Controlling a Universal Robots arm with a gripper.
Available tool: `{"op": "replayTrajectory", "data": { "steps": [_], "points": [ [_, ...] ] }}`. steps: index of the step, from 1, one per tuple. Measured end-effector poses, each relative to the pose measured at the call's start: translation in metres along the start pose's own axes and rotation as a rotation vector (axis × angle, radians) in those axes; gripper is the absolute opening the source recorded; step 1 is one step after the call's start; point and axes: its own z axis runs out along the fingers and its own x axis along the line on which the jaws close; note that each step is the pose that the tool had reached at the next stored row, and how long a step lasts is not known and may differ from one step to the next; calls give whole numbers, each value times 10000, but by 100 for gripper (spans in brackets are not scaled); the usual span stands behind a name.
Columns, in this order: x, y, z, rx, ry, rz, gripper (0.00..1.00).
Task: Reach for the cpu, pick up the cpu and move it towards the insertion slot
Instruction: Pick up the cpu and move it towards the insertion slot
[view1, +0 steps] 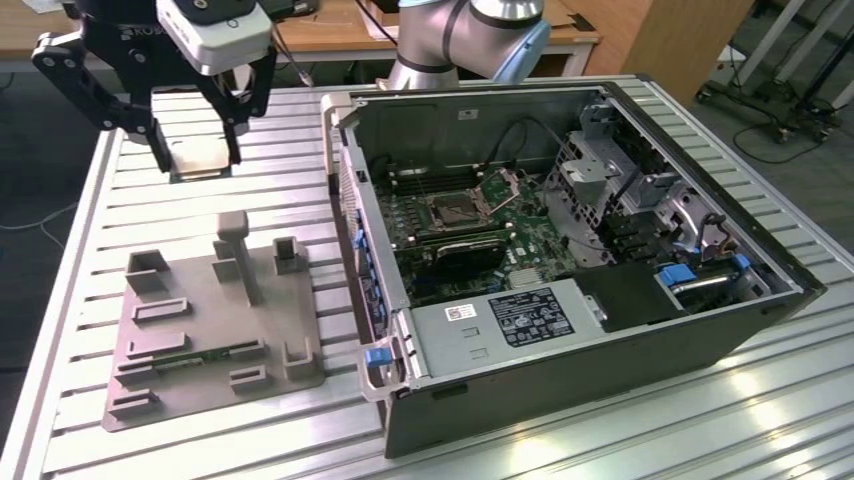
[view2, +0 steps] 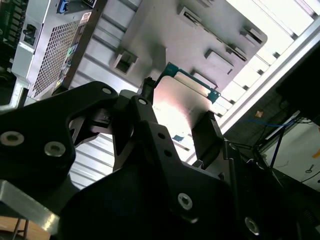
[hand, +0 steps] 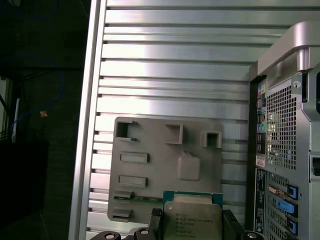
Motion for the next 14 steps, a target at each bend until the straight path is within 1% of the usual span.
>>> {"op": "replayTrajectory", "data": {
  "steps": [14],
  "points": [
    [-45,-3,0,0,-1,0,55]
  ]
}}
